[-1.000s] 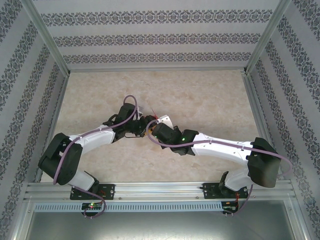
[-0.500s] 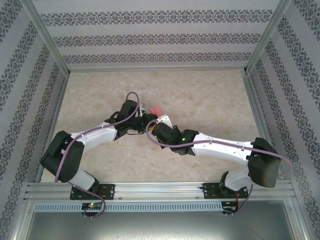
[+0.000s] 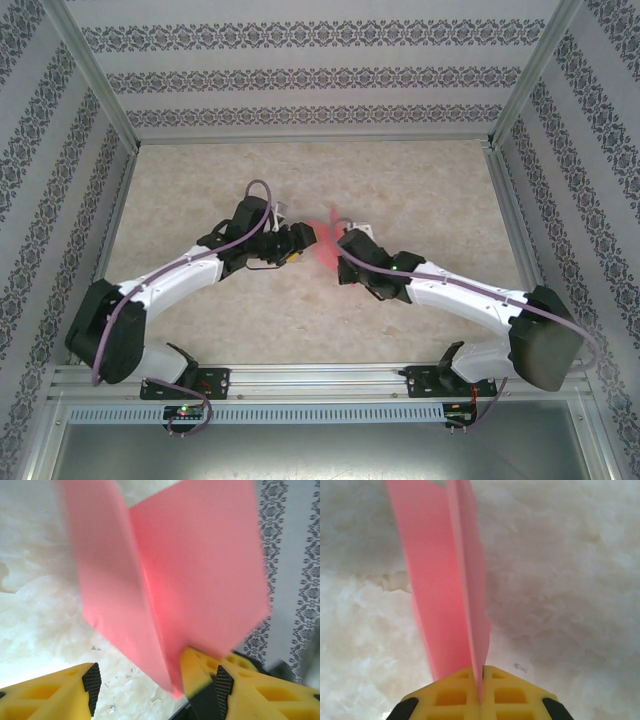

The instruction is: Fold a paper plane with a square sheet of paper (pick it up from the middle)

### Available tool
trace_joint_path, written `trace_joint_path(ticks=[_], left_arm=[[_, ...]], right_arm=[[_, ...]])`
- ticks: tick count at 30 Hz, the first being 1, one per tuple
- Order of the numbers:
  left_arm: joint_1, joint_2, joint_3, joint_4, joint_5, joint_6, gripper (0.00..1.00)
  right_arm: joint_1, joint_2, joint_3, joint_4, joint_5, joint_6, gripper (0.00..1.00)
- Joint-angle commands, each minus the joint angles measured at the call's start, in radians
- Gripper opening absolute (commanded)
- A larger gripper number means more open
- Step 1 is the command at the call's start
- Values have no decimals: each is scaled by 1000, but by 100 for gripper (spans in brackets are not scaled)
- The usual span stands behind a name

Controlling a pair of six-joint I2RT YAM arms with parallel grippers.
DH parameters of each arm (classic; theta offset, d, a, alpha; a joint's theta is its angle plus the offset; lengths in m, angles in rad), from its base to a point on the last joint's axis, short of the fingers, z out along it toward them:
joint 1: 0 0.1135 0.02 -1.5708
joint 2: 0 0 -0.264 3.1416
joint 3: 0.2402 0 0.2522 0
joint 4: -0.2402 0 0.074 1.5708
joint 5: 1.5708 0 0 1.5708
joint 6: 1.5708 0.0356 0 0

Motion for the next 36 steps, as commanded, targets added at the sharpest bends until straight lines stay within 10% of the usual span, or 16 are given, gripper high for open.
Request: trace_joint_path(ticks=[1, 13, 36], left_arm=[[-20, -72, -20, -33, -40, 21, 67], [-143, -103, -119, 223, -106, -127, 70], [-194, 14, -102, 593, -128, -314, 72]], right_arm=[[-96, -64, -111, 169, -238, 185, 0], [-276, -206, -258, 530, -538, 512, 0], [-298, -281, -280, 766, -594, 749, 0]])
